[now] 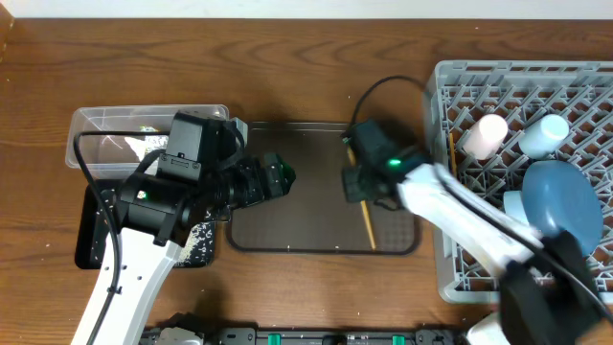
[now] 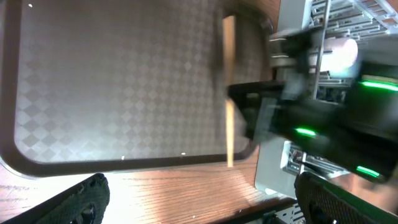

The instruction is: Sort waste into correct bins and load items into the dishwasher rack

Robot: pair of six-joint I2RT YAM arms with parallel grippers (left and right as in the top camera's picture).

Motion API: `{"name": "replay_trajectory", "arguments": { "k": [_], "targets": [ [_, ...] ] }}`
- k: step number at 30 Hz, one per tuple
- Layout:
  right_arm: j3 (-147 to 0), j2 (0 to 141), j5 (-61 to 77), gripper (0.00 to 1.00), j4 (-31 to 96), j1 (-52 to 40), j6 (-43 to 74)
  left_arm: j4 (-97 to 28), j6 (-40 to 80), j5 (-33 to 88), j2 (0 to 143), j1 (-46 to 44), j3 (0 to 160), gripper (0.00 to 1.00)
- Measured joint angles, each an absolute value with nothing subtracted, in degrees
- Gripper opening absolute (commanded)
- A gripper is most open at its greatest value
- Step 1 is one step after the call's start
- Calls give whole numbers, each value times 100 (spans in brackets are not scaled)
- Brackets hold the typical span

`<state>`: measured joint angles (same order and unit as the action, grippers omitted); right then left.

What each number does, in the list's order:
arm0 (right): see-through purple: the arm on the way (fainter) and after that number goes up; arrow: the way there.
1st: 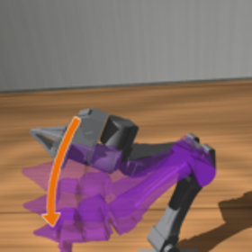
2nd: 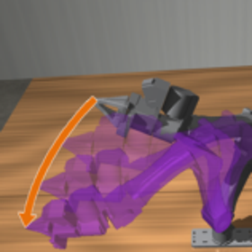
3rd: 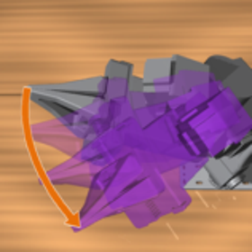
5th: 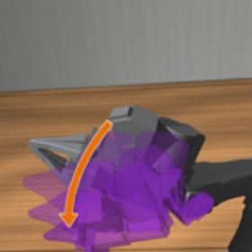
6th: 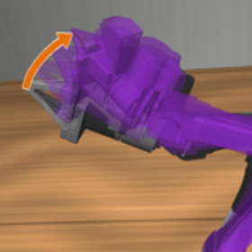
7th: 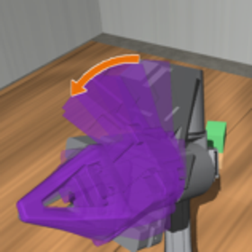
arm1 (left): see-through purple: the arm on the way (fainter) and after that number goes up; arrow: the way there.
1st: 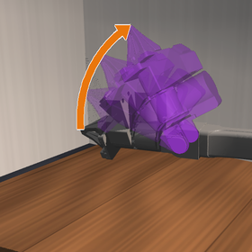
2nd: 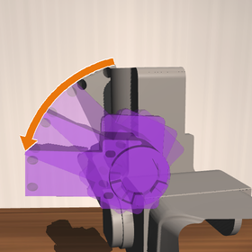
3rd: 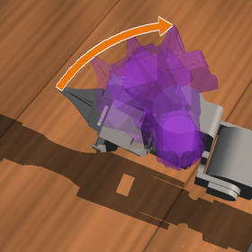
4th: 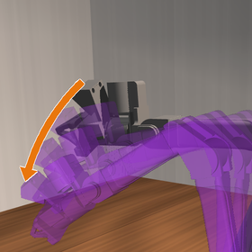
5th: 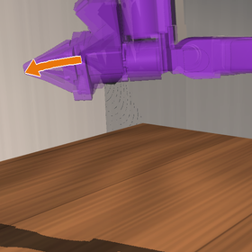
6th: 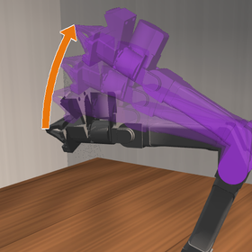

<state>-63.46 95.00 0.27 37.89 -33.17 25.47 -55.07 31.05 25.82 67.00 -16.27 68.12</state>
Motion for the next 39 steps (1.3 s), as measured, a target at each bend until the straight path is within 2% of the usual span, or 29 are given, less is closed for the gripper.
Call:
{"name": "replay_trajectory", "arguments": {
  "k": [5, 10, 19, 29, 39],
  "targets": [
    [-6355, 8182, -115, 1, 4460, -2921, 2547, -5505, 3107, 2580, 6700, -1627, 6812, 98],
    [-6357, 7568, -467, 1, 5122, -2491, 2499, -5507, 3107, 2582, 6700, -1627, 6812, 98],
    [-6357, 7516, -915, 1, 5417, -2021, 1660, -5507, 3105, 2580, 6700, -1627, 6812, 98],
    [-6357, 7590, -1339, 1, 5474, -1297, 1420, -5507, 3107, 2580, 6700, -1627, 6812, 98],
    [-6012, 7623, -1413, 1, 4974, -1286, 1199, -5505, 3105, 2580, 6700, -1627, 6812, 98]
  ]
}}
